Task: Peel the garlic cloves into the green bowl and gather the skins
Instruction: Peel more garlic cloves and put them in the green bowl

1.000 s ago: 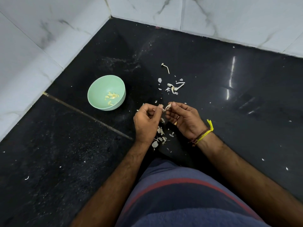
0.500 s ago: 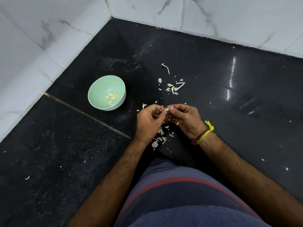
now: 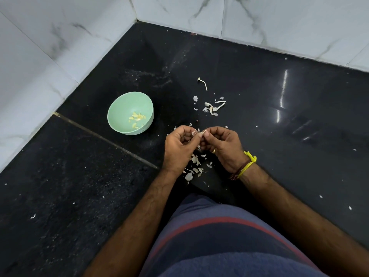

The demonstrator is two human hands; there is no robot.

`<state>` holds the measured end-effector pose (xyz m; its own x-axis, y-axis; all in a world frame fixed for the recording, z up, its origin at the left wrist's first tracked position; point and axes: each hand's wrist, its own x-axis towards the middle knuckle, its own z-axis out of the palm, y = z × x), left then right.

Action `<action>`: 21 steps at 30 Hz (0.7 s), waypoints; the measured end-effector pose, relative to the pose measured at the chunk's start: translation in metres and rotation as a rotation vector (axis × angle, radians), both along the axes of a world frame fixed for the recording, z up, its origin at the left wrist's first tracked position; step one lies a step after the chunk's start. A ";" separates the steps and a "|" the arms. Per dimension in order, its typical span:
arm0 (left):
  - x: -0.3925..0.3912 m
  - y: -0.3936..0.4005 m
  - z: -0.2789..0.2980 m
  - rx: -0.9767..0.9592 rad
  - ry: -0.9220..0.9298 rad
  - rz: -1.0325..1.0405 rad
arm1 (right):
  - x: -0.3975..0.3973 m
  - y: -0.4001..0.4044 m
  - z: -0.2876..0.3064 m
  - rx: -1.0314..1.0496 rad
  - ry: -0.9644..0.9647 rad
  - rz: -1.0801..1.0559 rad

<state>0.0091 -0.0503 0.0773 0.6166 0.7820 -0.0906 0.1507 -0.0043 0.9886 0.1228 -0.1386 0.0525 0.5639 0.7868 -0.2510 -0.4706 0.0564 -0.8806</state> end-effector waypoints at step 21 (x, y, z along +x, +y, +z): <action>0.005 -0.006 -0.010 0.545 0.007 0.112 | -0.027 0.011 0.011 0.115 0.069 -0.336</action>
<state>0.0141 -0.0567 0.0675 0.5275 0.7776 0.3422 0.1859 -0.4987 0.8466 0.0963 -0.1275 0.0636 0.7806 0.5857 -0.2180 -0.4669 0.3148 -0.8264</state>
